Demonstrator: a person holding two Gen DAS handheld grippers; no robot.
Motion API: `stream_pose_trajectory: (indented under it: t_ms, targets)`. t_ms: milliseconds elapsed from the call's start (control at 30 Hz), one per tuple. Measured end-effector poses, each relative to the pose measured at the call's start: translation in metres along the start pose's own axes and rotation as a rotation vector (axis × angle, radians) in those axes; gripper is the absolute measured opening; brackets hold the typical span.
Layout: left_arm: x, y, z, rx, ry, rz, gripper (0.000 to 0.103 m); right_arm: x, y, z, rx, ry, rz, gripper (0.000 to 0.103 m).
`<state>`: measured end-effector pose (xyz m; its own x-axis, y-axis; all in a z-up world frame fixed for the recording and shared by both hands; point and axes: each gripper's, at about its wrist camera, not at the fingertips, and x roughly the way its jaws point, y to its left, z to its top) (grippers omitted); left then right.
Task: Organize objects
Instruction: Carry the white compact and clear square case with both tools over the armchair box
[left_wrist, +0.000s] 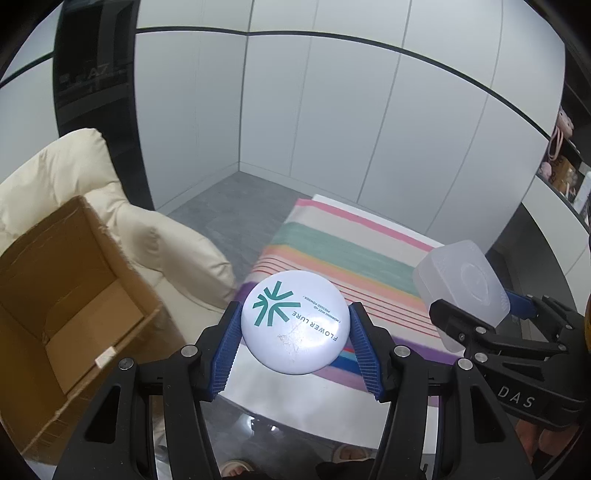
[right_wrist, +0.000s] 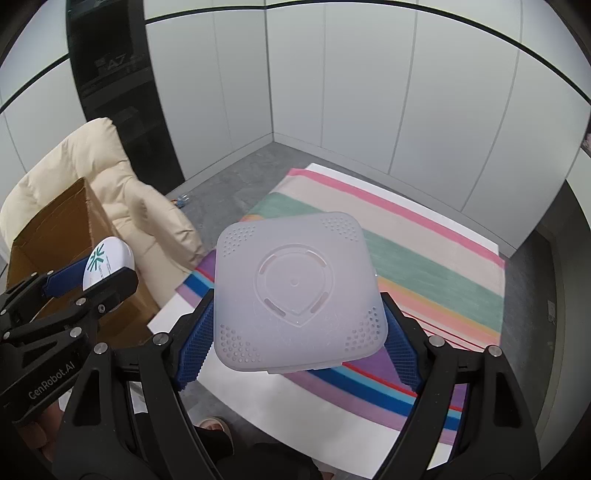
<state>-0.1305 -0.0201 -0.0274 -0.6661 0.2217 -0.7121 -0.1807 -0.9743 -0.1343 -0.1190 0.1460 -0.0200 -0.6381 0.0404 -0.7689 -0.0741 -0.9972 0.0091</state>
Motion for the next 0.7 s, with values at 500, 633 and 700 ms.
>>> stream_pose_trajectory:
  t_ms: [500, 633, 700]
  targets:
    - [-0.013, 0.069, -0.003, -0.104, -0.019, 0.077, 0.059, 0.007, 0.057, 0.010, -0.076, -0.003, 0.068, 0.084]
    - [-0.019, 0.082, -0.005, -0.125, -0.026, 0.095, 0.059, 0.008, 0.070, 0.012, -0.091, -0.005, 0.082, 0.084]
    - [-0.022, 0.087, -0.006, -0.132, -0.030, 0.104, 0.059, 0.009, 0.076, 0.013, -0.099, -0.006, 0.090, 0.084]
